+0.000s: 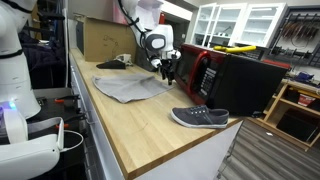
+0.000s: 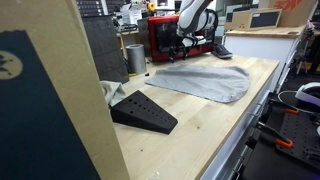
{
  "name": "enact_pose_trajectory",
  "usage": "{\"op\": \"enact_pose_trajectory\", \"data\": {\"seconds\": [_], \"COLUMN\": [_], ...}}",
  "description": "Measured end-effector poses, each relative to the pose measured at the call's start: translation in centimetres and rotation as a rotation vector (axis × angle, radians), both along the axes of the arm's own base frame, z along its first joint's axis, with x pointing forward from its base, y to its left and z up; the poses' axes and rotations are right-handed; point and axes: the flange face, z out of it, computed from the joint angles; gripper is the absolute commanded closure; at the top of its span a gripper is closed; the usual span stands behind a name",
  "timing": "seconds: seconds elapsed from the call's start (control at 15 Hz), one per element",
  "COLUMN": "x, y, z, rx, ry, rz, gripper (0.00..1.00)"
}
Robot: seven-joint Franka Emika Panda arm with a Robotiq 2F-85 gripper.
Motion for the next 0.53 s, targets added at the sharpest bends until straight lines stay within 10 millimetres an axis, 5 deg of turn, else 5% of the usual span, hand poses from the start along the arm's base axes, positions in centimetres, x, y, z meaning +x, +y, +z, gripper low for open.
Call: {"op": "enact_pose_trajectory", "data": {"seconds": [0.53], "x": [0.0], "y": [-2.3], "z": [-0.3], "rx": [-0.010], "ry": [-0.027], "rz": [-0.062], "gripper": [0.00]}}
